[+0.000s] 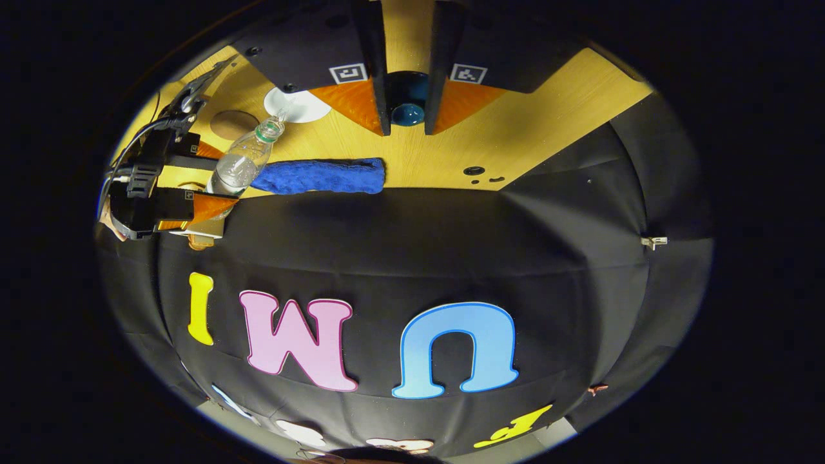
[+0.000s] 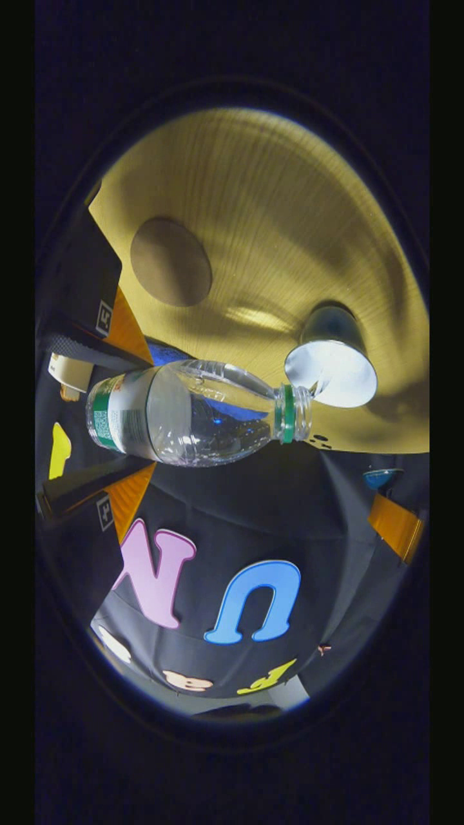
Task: Open the teacup lid with one hand, grasp the water bottle and pour water into the teacup with the other hand; after pouring, place the water bottle on the coaster and then close the teacup lid.
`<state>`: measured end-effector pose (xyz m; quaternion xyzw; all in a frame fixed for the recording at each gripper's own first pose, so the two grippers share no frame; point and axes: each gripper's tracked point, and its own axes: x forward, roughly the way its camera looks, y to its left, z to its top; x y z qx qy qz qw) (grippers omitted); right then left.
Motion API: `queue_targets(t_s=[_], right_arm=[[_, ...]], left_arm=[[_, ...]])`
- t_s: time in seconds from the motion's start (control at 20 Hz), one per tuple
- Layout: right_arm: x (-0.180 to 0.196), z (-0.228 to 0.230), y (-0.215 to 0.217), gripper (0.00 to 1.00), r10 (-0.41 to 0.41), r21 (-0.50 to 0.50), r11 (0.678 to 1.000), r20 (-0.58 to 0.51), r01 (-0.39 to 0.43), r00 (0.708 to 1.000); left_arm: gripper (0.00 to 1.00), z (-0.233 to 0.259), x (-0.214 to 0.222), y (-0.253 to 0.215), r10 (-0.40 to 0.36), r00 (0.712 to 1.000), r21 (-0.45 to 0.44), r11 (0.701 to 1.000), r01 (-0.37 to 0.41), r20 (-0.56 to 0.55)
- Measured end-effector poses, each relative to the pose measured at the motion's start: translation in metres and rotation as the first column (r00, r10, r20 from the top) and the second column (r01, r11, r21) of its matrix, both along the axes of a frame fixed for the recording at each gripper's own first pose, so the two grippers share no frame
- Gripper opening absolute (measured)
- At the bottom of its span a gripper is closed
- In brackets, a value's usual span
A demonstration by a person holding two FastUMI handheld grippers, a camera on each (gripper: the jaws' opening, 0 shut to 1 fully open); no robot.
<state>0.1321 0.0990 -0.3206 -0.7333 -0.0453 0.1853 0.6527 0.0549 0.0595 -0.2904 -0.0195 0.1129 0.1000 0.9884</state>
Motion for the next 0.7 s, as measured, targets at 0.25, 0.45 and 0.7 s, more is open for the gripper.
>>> queue_targets(t_s=[0.25, 0.45, 0.7], right_arm=[[0.0034, 0.0022, -0.0013, 0.73, 0.016, -0.026, 1.000, 0.040, -0.015, 0.999], [0.0065, 0.0035, -0.0006, 0.73, 0.040, -0.039, 0.999, 0.072, -0.038, 0.997], [0.0083, 0.0057, -0.0005, 0.73, 0.099, -0.075, 0.993, 0.127, -0.090, 0.987]], left_arm=[[0.32, -0.0005, -0.0023, 0.0006, 0.008, 1.000, -0.014, 1.000, -0.008, 0.000], [0.32, -0.0017, -0.0054, 0.0023, 0.011, 1.000, -0.006, 1.000, -0.011, -0.003], [0.32, -0.0017, -0.0094, 0.0052, 0.020, 1.000, -0.005, 1.000, -0.020, -0.001]])
